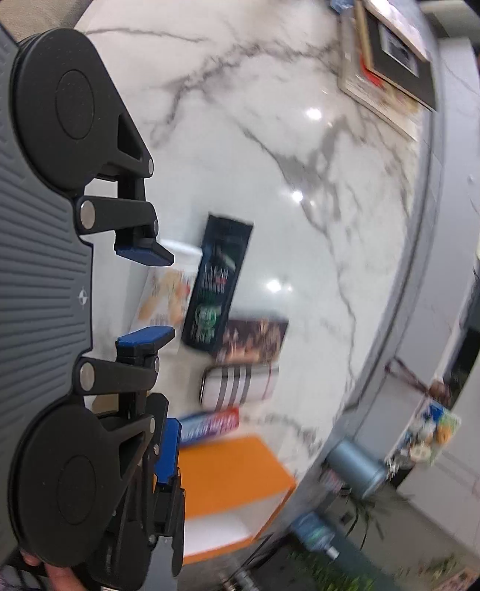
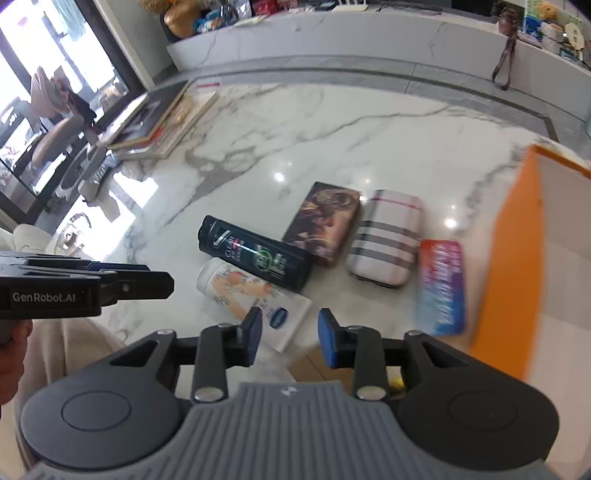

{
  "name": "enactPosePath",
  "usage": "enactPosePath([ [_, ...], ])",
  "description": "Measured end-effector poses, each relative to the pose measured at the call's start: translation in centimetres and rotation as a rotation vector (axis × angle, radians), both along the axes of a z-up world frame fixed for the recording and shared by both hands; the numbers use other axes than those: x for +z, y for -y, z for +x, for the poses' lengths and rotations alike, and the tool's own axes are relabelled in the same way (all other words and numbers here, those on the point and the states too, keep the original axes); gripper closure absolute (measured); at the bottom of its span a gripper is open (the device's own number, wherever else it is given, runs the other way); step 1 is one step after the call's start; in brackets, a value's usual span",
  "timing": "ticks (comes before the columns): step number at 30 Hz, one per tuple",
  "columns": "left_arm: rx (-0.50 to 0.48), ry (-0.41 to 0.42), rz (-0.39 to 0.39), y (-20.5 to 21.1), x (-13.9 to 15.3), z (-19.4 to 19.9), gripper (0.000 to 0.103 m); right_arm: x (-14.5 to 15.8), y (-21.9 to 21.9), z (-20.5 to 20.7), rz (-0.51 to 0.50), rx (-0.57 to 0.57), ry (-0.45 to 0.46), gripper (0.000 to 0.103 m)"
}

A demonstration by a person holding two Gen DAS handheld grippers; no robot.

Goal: Organize rigid objects
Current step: 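Move both tools back over the table toward the shampoo and lotion tube, then grasp the white lotion tube with the left tool while the right tool grasps the CLEAR shampoo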

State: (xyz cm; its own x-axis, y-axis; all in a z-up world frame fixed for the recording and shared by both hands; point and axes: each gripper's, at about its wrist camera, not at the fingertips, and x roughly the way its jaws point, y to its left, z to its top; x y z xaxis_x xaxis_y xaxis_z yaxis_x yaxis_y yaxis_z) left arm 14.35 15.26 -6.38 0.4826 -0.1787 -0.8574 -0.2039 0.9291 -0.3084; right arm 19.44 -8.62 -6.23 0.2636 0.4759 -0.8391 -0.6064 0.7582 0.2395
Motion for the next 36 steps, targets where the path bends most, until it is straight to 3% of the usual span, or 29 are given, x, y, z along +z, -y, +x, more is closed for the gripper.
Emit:
enactPosePath([
  [3, 0.056, -0.074, -0.026, -1.3, -1.8, 1.0, 0.059, -1.0, -3.0, 0.6, -0.032, 0.061, 0.004, 0.066],
  [11, 0.233, -0.261, -0.190, -3.3, -6.5, 2.7, 0.058, -3.3, -9.7, 2.3, -0.243, 0.350, 0.149, 0.066],
  [18, 0.347, -0.260, -0.278, -3.3, -8.2, 2.5, 0.055, -4.3, -10.4, 3.9, -0.300, 0.470, 0.192, 0.069],
  [21, 0.368, -0.263, -0.320, -3.2, -8.8, 2.5, 0.054, -4.5, -10.1, 4.5, -0.283, 0.488, 0.155, 0.066],
  [24, 0.367, -0.230, -0.296, -2.9, -8.6, 2.8, 0.057, -4.8, -9.9, 4.4, -0.249, 0.477, 0.096, 0.067],
  [29, 0.301, -0.188, -0.157, -2.9, -7.7, 3.4, 0.059, -5.1, -9.5, 3.9, -0.187, 0.424, -0.015, 0.068],
  [32, 0.252, -0.195, -0.086, -3.1, -7.2, 3.6, 0.059, -5.1, -9.6, 3.3, -0.187, 0.424, -0.032, 0.067],
  [36, 0.244, -0.220, -0.079, -3.6, -7.2, 3.4, 0.055, -4.6, -10.3, 3.4, -0.183, 0.419, -0.014, 0.066],
])
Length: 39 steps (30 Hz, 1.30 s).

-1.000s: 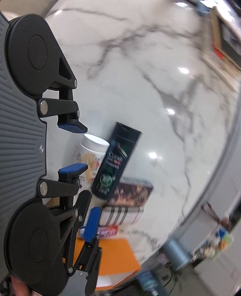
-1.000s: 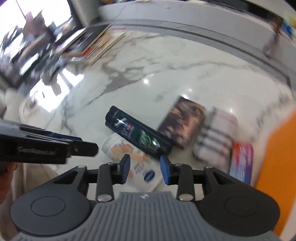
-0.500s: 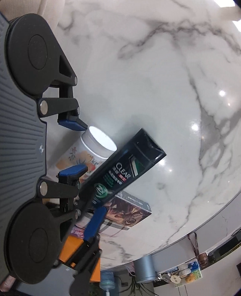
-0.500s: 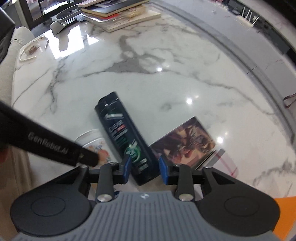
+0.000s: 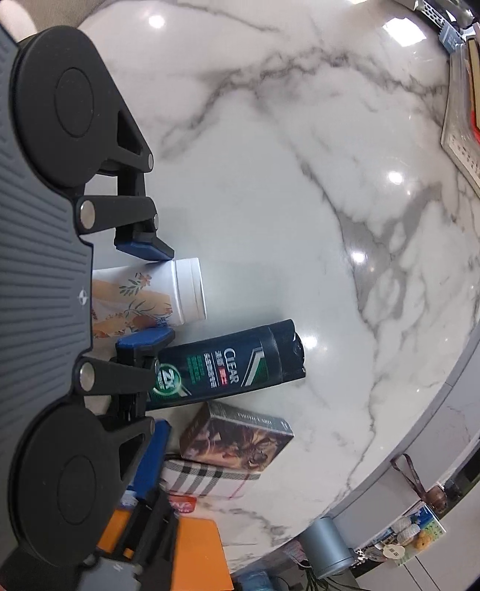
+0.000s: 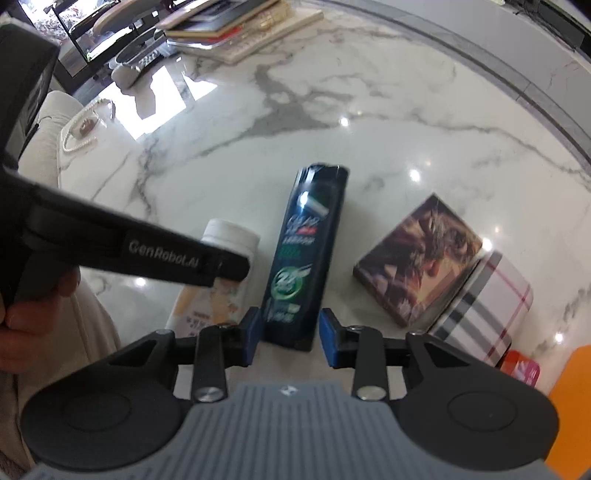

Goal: Organize rigid objects
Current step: 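Grasp the white lotion tube with the left tool while the right tool grasps the CLEAR shampoo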

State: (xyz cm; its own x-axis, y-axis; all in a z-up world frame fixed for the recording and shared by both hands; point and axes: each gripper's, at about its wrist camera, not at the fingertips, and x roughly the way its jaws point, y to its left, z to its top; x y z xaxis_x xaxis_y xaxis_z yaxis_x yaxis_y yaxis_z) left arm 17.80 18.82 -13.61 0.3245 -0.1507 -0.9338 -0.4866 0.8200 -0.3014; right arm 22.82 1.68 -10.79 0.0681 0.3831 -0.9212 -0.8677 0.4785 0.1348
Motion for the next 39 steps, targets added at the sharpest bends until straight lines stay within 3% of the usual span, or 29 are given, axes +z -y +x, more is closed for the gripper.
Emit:
enactPosePath([
  [4, -0.031, -0.035, -0.003, -0.2, 0.4, -0.8, 0.053, 0.5, -0.4, 0.1, 0.006, -0.010, 0.013, 0.066],
  [11, -0.073, -0.111, -0.032, 0.2, -0.2, -3.0, 0.052, 1.7, 0.6, -3.3, 0.065, -0.047, -0.011, 0.066],
  [13, -0.058, -0.110, -0.049, 0.5, -0.5, -3.2, 0.046, 0.9, 1.0, -4.0, 0.053, -0.076, -0.009, 0.066],
  [16, -0.035, -0.086, -0.011, 1.4, -0.6, -3.0, 0.041, 0.3, 1.6, -3.9, 0.029, -0.107, 0.006, 0.066],
  [19, -0.097, -0.062, 0.064, 3.1, -0.4, -2.4, 0.040, 0.7, 2.3, -2.9, 0.005, -0.110, 0.051, 0.066],
  [21, -0.134, -0.042, 0.083, 3.9, -0.4, -2.2, 0.050, 1.0, 2.7, -2.1, 0.004, -0.119, 0.062, 0.066],
  [24, -0.139, -0.027, 0.082, 3.8, -0.2, -2.2, 0.057, 1.2, 2.6, -1.3, 0.014, -0.125, 0.069, 0.066],
  [25, -0.136, -0.010, 0.073, 3.5, 0.1, -2.4, 0.071, 1.2, 2.4, -1.0, 0.022, -0.124, 0.066, 0.066],
  [26, -0.142, 0.010, 0.069, 3.1, 0.5, -2.4, 0.078, 1.2, 2.1, -0.7, 0.030, -0.124, 0.064, 0.066],
  [33, -0.168, 0.101, 0.070, 0.6, 2.4, -2.0, 0.090, 0.3, -1.3, 1.7, 0.075, -0.135, 0.031, 0.065],
  [34, -0.171, 0.115, 0.073, 0.4, 2.8, -2.0, 0.103, 0.0, -1.9, 2.1, 0.078, -0.138, 0.026, 0.065],
  [39, -0.196, 0.169, 0.107, -0.5, 4.8, -1.2, 0.103, -0.9, -4.1, 3.6, 0.082, -0.152, 0.014, 0.059],
])
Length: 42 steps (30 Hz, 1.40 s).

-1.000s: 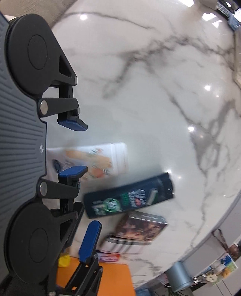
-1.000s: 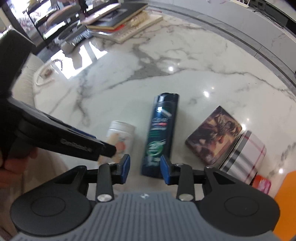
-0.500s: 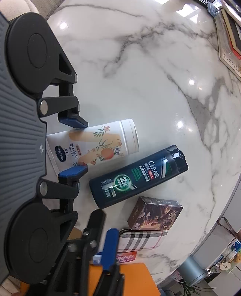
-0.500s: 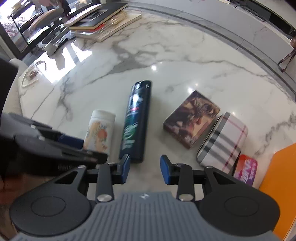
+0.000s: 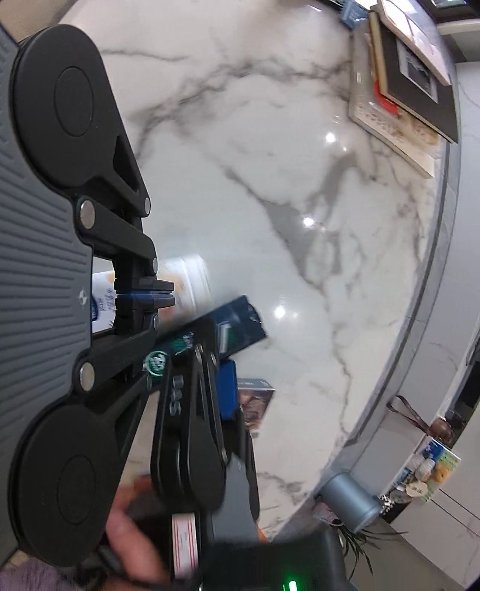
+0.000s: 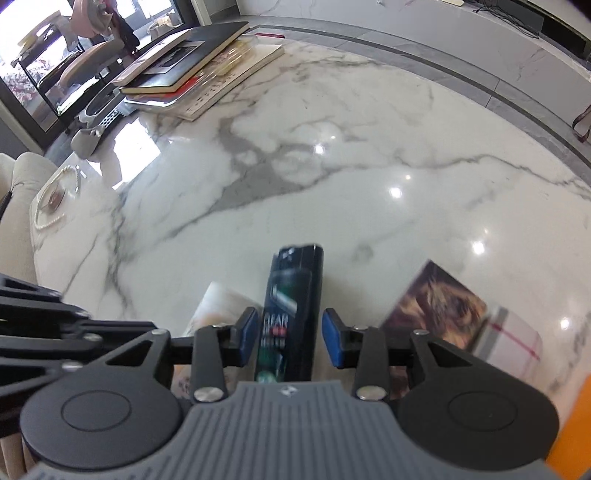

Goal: Organize rigid objects
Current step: 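Grasp the white lotion tube with the left tool while the right tool grasps the CLEAR shampoo, then lift the lotion tube and shampoo bottle and carry both over the orange box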

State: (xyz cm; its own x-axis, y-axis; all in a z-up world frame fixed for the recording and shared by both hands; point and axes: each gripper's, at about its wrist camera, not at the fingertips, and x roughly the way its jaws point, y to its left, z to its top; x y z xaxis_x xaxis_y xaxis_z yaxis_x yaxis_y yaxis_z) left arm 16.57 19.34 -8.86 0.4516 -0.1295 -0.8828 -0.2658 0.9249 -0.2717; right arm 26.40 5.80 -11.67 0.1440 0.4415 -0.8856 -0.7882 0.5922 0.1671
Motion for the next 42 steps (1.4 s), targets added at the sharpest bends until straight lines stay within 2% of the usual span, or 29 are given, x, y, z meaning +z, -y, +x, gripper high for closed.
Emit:
enactPosePath([
  [2, -0.005, -0.031, 0.023, -0.1, -0.2, 0.3, 0.103, -0.5, -0.7, 0.4, -0.004, -0.005, -0.012, 0.058],
  [4, 0.004, -0.060, 0.008, -0.3, -0.8, 0.3, 0.097, -1.1, -1.2, 0.8, -0.018, -0.017, -0.023, 0.059],
  [6, 0.029, -0.107, -0.034, -0.7, -1.6, 0.0, 0.083, -1.8, -1.4, 0.9, -0.034, -0.023, -0.035, 0.064],
  [8, 0.047, -0.139, -0.047, -0.7, -2.4, -0.2, 0.053, -2.1, -1.2, 0.5, -0.032, -0.019, -0.031, 0.065],
  [9, 0.053, -0.153, -0.046, -0.5, -2.7, -0.3, 0.049, -2.0, -1.1, 0.3, -0.034, -0.013, -0.028, 0.065],
  [13, 0.044, -0.216, -0.050, 0.8, -4.1, -0.3, 0.047, -1.8, 0.3, -0.1, -0.034, -0.051, -0.044, 0.065],
  [15, 0.028, -0.238, -0.012, 2.0, -4.9, -0.2, 0.047, -1.1, 1.6, -0.2, -0.002, -0.079, -0.049, 0.065],
  [17, 0.012, -0.227, 0.031, 3.2, -5.1, 0.0, 0.044, -0.1, 2.9, -0.4, 0.033, -0.104, -0.049, 0.066],
  [23, -0.042, -0.163, 0.147, 6.0, -5.2, 0.4, 0.052, 1.9, 6.6, -1.2, 0.083, -0.183, -0.034, 0.066],
  [25, -0.047, -0.133, 0.146, 6.4, -5.1, 0.4, 0.065, 2.2, 7.6, -1.5, 0.099, -0.212, -0.038, 0.066],
  [27, -0.050, -0.121, 0.137, 6.6, -5.0, 0.3, 0.074, 2.3, 8.5, -1.8, 0.108, -0.237, -0.044, 0.066],
  [30, -0.031, -0.095, 0.095, 6.1, -4.7, 0.1, 0.102, 2.2, 9.5, -2.5, 0.113, -0.254, -0.049, 0.066],
  [34, -0.025, -0.037, 0.066, 5.8, -3.5, -0.3, 0.103, 2.1, 10.1, -3.0, 0.130, -0.269, -0.064, 0.066],
  [36, -0.022, -0.045, 0.047, 5.6, -3.2, -0.2, 0.103, 2.1, 10.1, -3.1, 0.135, -0.272, -0.066, 0.066],
  [39, 0.023, -0.042, 0.014, 4.9, -3.0, 0.1, 0.088, 2.6, 10.3, -3.1, 0.151, -0.281, -0.050, 0.066],
  [41, 0.054, -0.040, 0.009, 4.8, -3.1, 0.6, 0.055, 3.2, 10.6, -3.1, 0.167, -0.293, -0.037, 0.067],
  [42, 0.072, -0.032, 0.016, 4.7, -3.2, 0.9, 0.050, 3.5, 10.8, -3.0, 0.173, -0.299, -0.031, 0.067],
])
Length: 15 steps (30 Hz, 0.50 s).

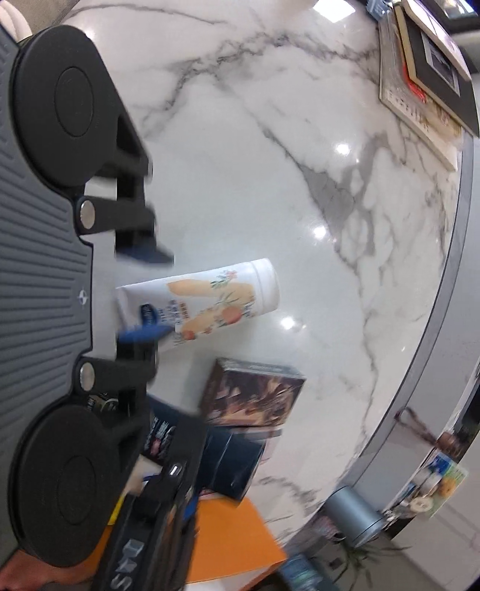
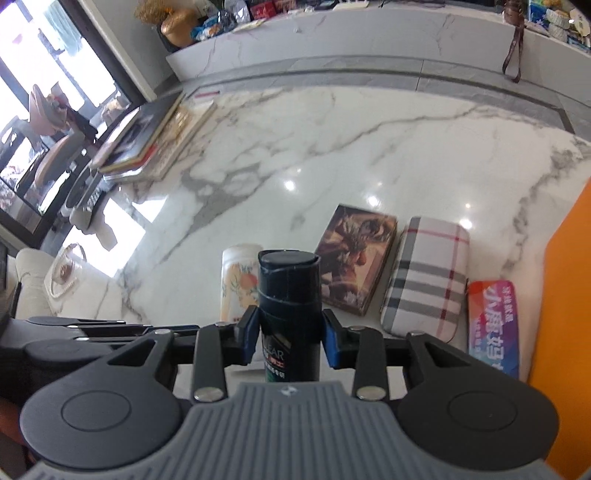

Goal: Organize rigid objects
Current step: 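Lift the lotion tube and shampoo bottle and carry both over the orange box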

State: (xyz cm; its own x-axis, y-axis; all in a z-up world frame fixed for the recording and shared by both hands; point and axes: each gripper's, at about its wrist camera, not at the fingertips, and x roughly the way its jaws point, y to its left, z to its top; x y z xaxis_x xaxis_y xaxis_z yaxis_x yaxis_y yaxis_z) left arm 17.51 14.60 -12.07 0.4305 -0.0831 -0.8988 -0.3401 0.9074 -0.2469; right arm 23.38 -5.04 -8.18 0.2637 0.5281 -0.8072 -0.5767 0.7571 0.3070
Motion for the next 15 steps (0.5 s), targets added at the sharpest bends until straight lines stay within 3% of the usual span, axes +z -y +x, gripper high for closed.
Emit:
enactPosePath([
  [1, 0.009, 0.006, 0.016, 0.0, -0.1, 0.3, 0.045, 0.2, 0.2, 0.1, 0.004, -0.008, 0.006, 0.067],
  [11, 0.034, -0.026, 0.089, 0.3, -2.0, 4.7, 0.042, 1.3, 1.2, 1.1, 0.017, -0.045, 0.047, 0.067],
  [15, 0.010, -0.028, 0.137, 0.9, -2.3, 5.3, 0.051, 1.2, 1.3, 1.2, 0.023, -0.042, 0.045, 0.067],
])
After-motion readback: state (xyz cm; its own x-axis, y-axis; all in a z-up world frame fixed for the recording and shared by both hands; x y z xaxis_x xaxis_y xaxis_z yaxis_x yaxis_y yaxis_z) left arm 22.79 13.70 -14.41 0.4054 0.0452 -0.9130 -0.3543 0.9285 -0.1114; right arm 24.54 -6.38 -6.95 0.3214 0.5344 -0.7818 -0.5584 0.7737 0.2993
